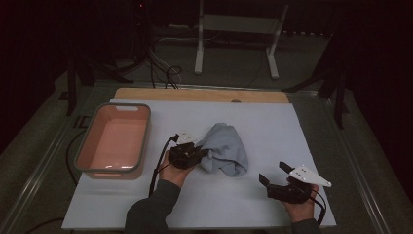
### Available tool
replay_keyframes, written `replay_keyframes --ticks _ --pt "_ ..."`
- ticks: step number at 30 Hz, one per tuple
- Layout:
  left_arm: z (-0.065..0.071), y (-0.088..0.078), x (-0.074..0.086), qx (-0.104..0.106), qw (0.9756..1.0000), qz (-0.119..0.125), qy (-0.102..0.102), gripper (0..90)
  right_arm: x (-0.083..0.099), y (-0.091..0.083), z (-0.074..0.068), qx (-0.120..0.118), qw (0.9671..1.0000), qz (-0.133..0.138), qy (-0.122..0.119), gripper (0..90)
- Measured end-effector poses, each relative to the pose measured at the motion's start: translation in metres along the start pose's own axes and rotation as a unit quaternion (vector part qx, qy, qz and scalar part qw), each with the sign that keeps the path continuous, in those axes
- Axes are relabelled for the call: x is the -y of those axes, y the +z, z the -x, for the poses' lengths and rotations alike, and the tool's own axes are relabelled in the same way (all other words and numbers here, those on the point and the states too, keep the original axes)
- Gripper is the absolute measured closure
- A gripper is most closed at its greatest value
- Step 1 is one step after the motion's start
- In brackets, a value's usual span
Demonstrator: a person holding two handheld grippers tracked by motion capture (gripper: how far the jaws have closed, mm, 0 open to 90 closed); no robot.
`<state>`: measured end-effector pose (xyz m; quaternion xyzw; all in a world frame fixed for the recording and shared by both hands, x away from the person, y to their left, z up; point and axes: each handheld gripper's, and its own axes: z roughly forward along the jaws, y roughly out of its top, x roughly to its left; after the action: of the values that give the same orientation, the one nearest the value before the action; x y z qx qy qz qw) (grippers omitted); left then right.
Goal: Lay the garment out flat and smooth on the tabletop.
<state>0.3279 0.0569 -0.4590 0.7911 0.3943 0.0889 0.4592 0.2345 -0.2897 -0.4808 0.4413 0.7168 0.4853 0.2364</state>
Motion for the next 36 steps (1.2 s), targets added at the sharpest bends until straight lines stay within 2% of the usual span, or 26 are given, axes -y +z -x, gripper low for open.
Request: replay_keyframes --ticks 6,14,19,22,25,29,31,33,35,36 --pt "0.001 -0.002 -0.010 0.006 0.9999 0.012 -0.005 80.3 -0.002 0.010 -0.006 -0.007 0.9999 -0.012 0.006 9.0" --pt "0.002 -0.004 -0.021 0.012 0.9993 0.029 -0.022 82.2 -0.006 0.023 -0.014 -0.019 0.9994 -0.028 0.011 16.2" --pt "0.003 -0.004 -0.030 0.015 0.9982 0.043 -0.040 82.7 -0.007 0.035 -0.023 -0.030 0.9984 -0.044 0.021 24.1" --pt "0.005 -0.004 -0.035 0.018 0.9976 0.050 -0.044 82.9 -0.007 0.041 -0.030 -0.039 0.9978 -0.049 0.022 26.2" --pt "0.005 -0.006 -0.039 0.019 0.9968 0.059 -0.051 83.0 -0.007 0.047 -0.038 -0.046 0.9971 -0.058 0.012 27.3" --pt "0.002 -0.011 -0.042 0.023 0.9953 0.071 -0.062 83.1 -0.006 0.055 -0.047 -0.038 0.9963 -0.078 -0.001 31.8" --pt "-0.001 -0.015 -0.043 0.023 0.9945 0.078 -0.066 83.1 -0.005 0.058 -0.048 -0.032 0.9956 -0.088 -0.006 39.0" --pt "-0.004 -0.018 -0.044 0.022 0.9937 0.084 -0.072 83.1 -0.004 0.059 -0.047 -0.029 0.9948 -0.098 -0.006 50.0" --pt "-0.007 -0.023 -0.044 0.016 0.9934 0.087 -0.073 83.1 -0.004 0.058 -0.045 -0.031 0.9942 -0.102 -0.009 73.4" --pt "-0.009 -0.025 -0.044 0.016 0.9932 0.089 -0.073 83.1 -0.005 0.057 -0.044 -0.037 0.9940 -0.102 -0.009 80.2"
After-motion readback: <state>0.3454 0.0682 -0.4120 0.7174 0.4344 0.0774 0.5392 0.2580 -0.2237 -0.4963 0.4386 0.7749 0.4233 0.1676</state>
